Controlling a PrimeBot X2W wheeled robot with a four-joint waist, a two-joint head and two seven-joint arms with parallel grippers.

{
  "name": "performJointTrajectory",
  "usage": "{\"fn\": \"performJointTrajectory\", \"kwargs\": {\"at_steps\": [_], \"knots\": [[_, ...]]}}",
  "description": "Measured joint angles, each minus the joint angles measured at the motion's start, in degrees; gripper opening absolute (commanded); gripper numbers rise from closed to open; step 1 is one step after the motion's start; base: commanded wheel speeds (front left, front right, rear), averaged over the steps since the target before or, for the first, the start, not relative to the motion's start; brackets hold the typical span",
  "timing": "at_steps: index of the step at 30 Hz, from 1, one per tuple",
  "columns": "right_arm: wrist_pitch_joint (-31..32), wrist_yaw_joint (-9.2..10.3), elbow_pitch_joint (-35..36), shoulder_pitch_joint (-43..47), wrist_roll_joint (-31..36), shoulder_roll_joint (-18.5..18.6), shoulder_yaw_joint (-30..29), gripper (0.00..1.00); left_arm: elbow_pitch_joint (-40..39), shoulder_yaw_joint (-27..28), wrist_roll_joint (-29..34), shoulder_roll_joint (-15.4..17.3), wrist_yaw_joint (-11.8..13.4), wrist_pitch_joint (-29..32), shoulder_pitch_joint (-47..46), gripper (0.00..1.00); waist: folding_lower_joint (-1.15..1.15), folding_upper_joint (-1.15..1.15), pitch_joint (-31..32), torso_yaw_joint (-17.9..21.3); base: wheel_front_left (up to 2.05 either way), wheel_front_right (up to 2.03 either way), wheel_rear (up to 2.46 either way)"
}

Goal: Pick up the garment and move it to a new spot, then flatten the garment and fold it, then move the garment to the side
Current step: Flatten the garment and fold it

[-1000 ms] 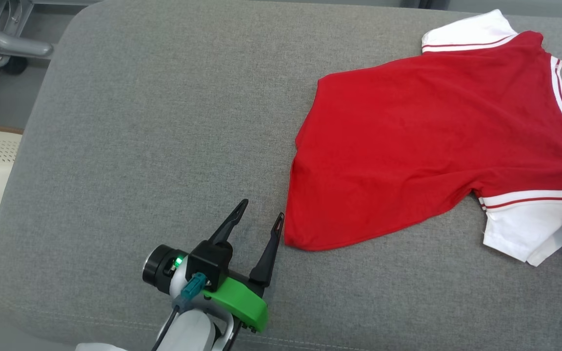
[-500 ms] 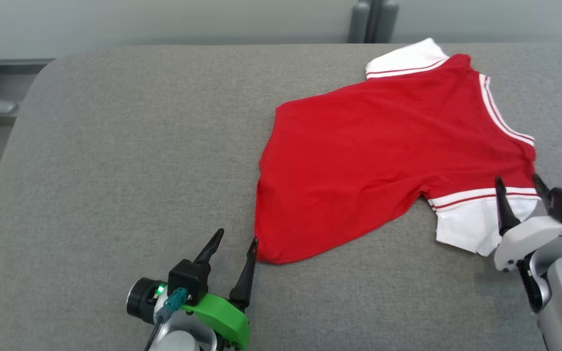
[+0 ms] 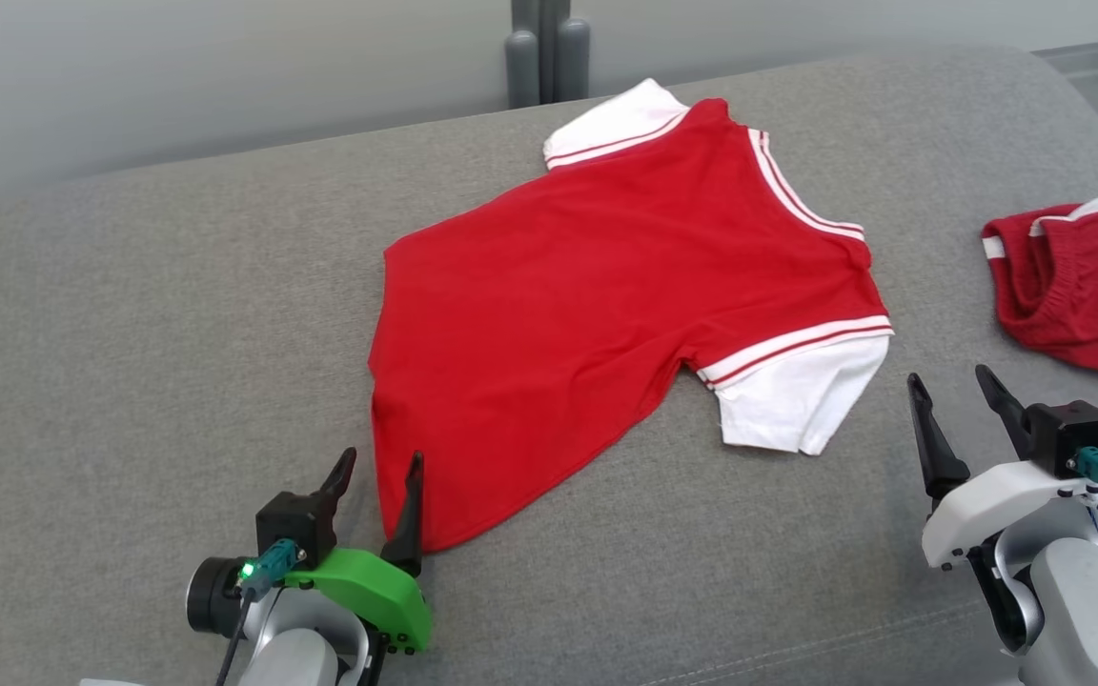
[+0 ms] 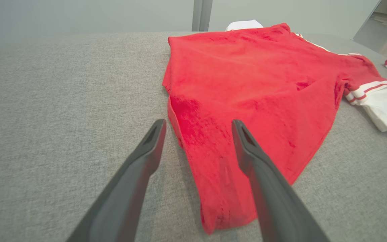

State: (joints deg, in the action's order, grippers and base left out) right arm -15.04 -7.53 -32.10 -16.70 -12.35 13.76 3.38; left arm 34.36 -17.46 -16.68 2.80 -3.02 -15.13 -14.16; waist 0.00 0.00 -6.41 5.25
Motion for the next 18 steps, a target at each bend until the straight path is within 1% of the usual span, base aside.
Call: {"fn": "performJointTrajectory", "kwargs": {"at_steps": [5,12,13,14,15,18], "knots": [[0.00,0.00,0.29,0.01,-0.62,0.41,-0.10,1.00,1.83,2.35,-0.15,-0.04,-0.10,0.00,-0.80,1.00,0.00,0.00,-0.67,2.52,0.00,0.00,0.00],[0.00,0.00,0.29,-0.05,-0.77,0.24,0.23,1.00,3.56,4.17,0.10,-0.01,0.05,0.01,-1.97,1.00,0.00,0.00,-1.73,3.42,0.00,0.00,0.00],[0.00,0.00,0.31,-0.12,-0.87,0.21,0.34,1.00,3.58,4.50,0.09,-0.03,0.05,0.00,-2.13,0.96,0.00,0.00,-1.88,3.47,0.00,0.00,0.00],[0.00,0.00,0.38,-0.18,-1.05,0.20,0.47,1.00,3.61,4.79,0.09,-0.02,0.05,0.01,-2.29,0.42,0.00,0.00,-2.01,3.50,0.00,0.00,0.00],[0.00,0.00,0.40,-0.31,-1.19,0.19,0.63,1.00,3.63,5.03,0.08,-0.01,0.05,0.00,-2.42,0.00,0.00,0.00,-2.13,3.53,0.00,0.00,0.00],[0.00,0.00,0.25,-0.68,-1.62,0.13,1.19,1.00,4.81,5.30,-0.02,-0.05,-0.02,0.01,-2.82,0.00,0.00,0.00,-2.35,3.64,0.00,0.00,0.00]]}}
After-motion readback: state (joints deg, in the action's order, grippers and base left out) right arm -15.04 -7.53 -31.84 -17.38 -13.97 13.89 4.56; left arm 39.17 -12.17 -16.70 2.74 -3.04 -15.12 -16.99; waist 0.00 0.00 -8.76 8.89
